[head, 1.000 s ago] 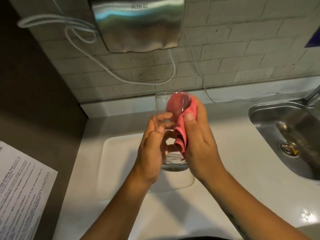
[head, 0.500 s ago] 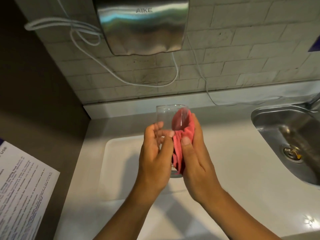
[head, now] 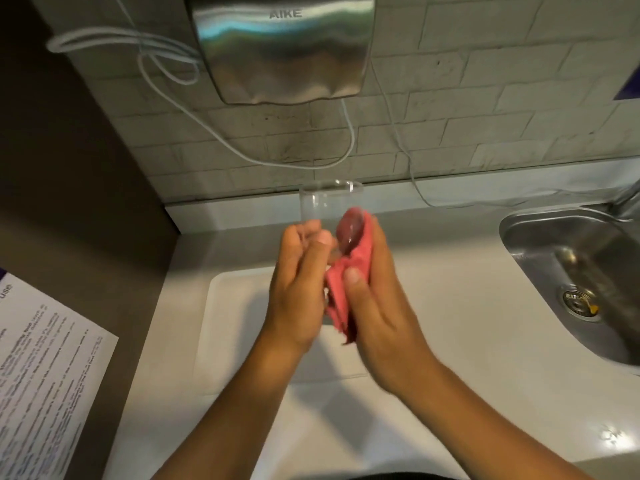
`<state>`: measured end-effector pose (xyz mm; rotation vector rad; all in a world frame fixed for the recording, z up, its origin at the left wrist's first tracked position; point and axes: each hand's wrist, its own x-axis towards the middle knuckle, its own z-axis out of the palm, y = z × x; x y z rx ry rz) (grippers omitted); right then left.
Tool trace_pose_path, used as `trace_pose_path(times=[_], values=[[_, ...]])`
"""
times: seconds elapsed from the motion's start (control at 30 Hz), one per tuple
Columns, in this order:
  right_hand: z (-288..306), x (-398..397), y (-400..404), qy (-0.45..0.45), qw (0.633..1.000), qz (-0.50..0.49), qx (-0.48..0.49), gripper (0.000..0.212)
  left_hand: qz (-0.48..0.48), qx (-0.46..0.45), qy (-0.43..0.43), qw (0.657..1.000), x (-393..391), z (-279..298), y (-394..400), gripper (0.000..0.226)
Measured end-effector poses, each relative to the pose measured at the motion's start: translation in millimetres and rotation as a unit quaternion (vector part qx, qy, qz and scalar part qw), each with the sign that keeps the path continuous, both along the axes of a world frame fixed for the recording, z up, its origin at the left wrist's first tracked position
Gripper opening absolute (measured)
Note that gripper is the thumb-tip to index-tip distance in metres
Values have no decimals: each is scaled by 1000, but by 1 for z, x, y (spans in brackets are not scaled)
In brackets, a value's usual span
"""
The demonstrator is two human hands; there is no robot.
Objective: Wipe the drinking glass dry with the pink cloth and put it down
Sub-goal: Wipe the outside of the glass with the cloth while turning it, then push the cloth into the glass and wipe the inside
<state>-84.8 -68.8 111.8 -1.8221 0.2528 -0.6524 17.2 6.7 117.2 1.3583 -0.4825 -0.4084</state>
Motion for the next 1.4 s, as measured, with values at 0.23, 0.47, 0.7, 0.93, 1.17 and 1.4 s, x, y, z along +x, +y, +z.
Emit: trace_pose_path(times=[0.23, 0.47, 0.7, 0.93, 1.17, 1.4], values=[[22, 27, -20, -20, 997, -47, 52, 34, -36, 9, -10, 999, 6, -4, -11, 39], [-2, 11, 1, 29, 999, -33, -10, 61, -3, -10, -2, 1000, 17, -3, -16, 43], [31, 33, -40, -12, 994, -96, 51, 29, -49, 8, 40, 998, -1, -10, -25, 42], [6, 11, -3, 53, 998, -19, -20, 64, 14, -14, 54, 998, 23, 5, -23, 41], [38, 29, -36, 17, 995, -84, 44, 28, -53, -13, 84, 995, 1, -1, -23, 27], [6, 8, -9, 12, 999, 9, 38, 53, -15, -18, 121, 992, 16, 13, -17, 66]])
